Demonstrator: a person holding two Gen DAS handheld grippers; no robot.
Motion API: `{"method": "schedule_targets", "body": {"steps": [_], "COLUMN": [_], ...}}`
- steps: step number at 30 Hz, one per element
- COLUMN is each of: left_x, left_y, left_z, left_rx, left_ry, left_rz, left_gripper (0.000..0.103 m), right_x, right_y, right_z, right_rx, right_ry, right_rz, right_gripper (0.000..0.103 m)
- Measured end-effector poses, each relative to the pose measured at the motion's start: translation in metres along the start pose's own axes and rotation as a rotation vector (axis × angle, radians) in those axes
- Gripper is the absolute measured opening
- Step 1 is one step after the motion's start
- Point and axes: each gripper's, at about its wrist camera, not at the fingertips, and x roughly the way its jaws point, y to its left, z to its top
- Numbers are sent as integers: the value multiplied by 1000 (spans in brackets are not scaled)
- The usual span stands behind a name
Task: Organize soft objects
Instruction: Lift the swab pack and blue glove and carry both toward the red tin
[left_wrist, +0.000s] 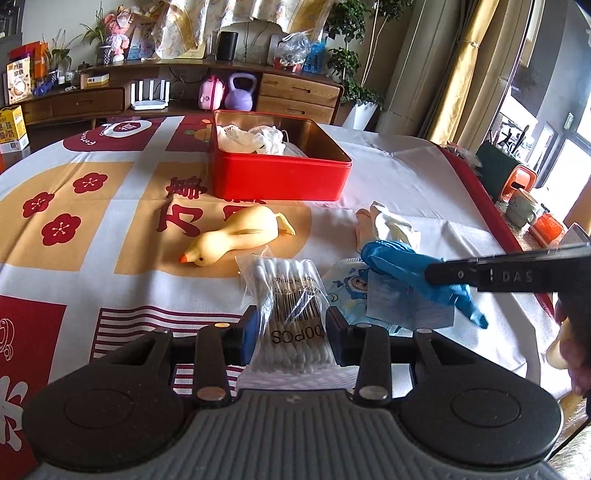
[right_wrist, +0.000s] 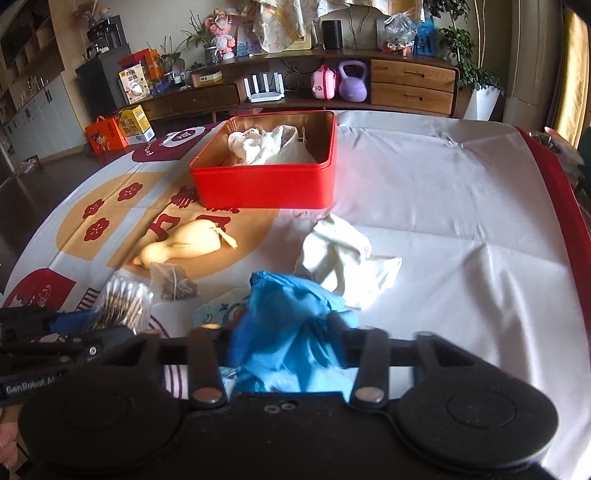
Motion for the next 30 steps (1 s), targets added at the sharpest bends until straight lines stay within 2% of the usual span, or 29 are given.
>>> {"method": "schedule_targets", "body": {"steps": [2,7,9,13,14,16,18,24,30], "left_x": [2,6,9,12,12,14,14,9,0], "left_y": [0,3,5,9,9,10,8,4,0], "left_z": [-1,-1,0,-1,-1,-1,-1,0,5], "left_rx": [0,-4,-8,-13,-13,-16,-14,-2,7], "left_ry": [4,16,21,28,30,33,35,22,5], "left_rz": [-1,10,15,19,20,19,15,7,-2], "left_gripper": [38,38,38,38,38,38,38,38,38], "right_x": [7,34,43,44,42,36,31,9,-17], "right_y": [-1,-4,-4,-8,-9,-10,-10,-14,-18], "right_z": [6,10,8,5,5,6,6,9,10], "right_rx": [-10,-2,-3,15,17,15,11,19,41], "right_ry": [7,59,81,80,74,63,49,5,-29], "right_rz": [-8,-16,-23,-23,-21,-18,-24,-14,-1], "right_gripper": [62,61,48,31,24,22,10,3,3]}}
